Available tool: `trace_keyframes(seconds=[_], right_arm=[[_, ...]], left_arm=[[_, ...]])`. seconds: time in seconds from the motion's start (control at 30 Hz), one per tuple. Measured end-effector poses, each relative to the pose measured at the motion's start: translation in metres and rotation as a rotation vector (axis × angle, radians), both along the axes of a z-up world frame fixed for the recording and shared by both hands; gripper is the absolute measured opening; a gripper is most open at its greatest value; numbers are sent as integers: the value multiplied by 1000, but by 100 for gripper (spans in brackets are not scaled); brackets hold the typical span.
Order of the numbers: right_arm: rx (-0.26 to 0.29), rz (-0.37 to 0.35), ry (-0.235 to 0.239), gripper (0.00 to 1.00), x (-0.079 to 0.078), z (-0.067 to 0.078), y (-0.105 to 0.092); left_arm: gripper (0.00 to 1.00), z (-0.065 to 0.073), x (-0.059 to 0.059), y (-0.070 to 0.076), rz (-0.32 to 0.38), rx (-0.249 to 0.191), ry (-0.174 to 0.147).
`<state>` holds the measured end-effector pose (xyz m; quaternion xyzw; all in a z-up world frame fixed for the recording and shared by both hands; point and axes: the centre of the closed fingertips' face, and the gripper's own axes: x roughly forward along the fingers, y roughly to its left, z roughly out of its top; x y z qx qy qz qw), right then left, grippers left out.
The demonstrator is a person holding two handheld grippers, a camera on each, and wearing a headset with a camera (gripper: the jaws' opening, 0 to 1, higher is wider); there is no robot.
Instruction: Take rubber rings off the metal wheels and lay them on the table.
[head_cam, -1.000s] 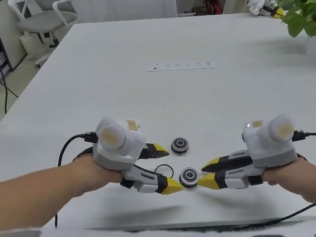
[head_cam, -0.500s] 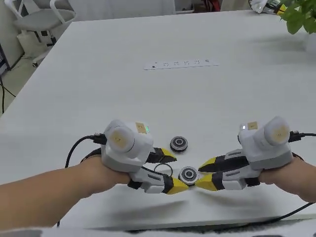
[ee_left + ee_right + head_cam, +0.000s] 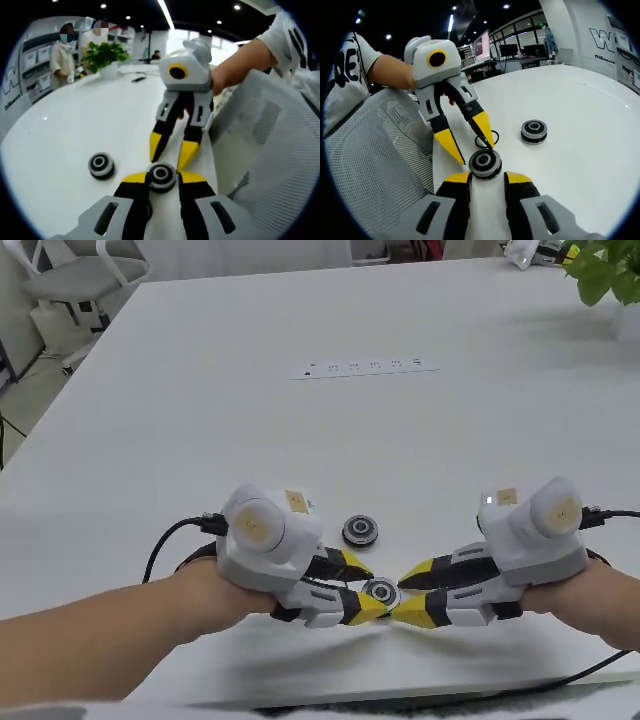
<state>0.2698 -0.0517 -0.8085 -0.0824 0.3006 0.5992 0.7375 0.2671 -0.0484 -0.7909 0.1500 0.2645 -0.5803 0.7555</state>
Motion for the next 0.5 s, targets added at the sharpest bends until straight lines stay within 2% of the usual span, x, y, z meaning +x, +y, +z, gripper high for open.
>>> trace_keyframes(seconds=[0.13, 0.37, 0.5], right_arm=[[2, 0, 0, 22, 0, 0, 0], [2, 12, -10, 22, -2, 0, 2], [3, 19, -25, 22, -3, 0, 4]], left_arm=[[19, -4, -1, -1, -10, 29, -25], [14, -5, 3, -2, 20, 28, -37], [14, -6, 2, -3, 20, 34, -66]])
